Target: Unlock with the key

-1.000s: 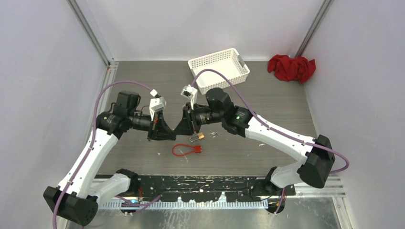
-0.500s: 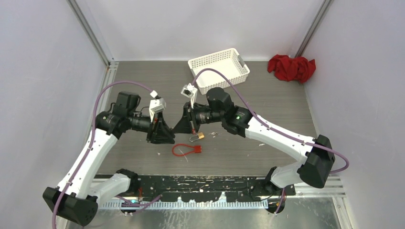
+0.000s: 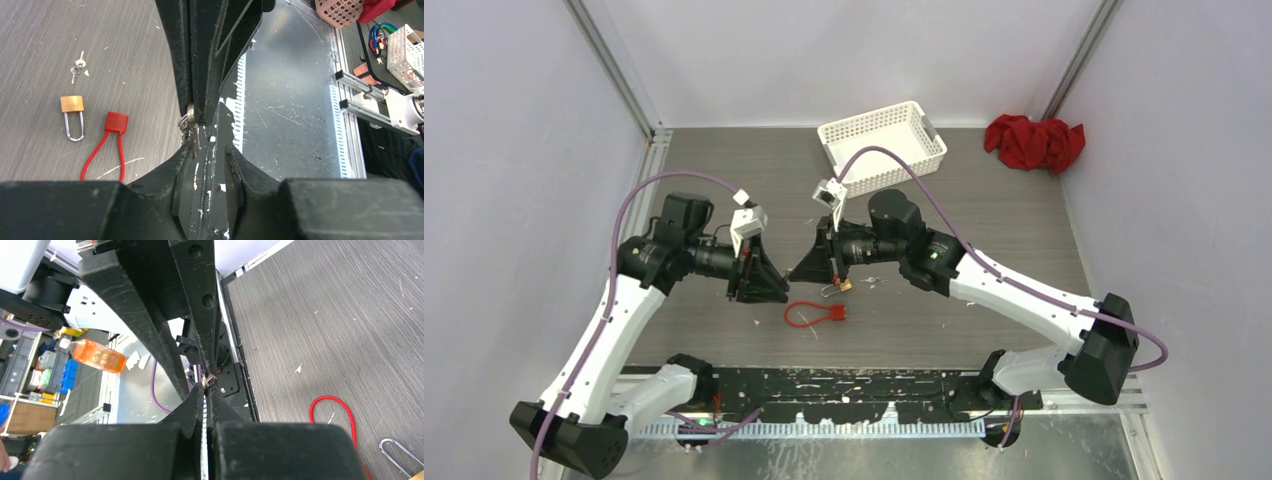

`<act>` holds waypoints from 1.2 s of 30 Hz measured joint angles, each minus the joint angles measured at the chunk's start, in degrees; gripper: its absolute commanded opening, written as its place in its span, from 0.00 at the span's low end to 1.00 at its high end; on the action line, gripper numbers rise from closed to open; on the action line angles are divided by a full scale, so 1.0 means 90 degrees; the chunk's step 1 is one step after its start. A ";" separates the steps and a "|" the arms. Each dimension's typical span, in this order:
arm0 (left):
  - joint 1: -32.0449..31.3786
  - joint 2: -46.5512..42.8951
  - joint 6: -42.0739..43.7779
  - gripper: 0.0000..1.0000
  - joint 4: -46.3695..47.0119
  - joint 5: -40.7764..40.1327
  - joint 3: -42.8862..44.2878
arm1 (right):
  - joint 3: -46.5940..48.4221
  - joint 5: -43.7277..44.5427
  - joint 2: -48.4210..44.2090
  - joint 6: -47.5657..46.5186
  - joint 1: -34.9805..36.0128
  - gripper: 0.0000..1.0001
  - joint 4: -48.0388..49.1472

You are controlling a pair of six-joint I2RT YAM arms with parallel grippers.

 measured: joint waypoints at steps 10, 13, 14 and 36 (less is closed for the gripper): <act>0.0000 0.0070 0.0061 0.15 -0.0192 0.0063 0.0223 | -0.0138 -0.0209 -0.0185 -0.0005 0.0000 0.01 0.0114; 0.0000 0.0102 0.0175 0.25 -0.0318 0.0095 0.0250 | -0.0158 -0.0240 -0.0197 -0.0024 0.0000 0.01 0.0097; 0.0000 0.0121 0.0245 0.26 -0.0389 0.0104 0.0284 | -0.0160 -0.0243 -0.0194 -0.0034 0.0000 0.01 0.0092; 0.0000 0.0202 0.0374 0.00 -0.0619 -0.0085 0.0447 | -0.0160 -0.0459 -0.0214 -0.0158 -0.0022 0.01 -0.0155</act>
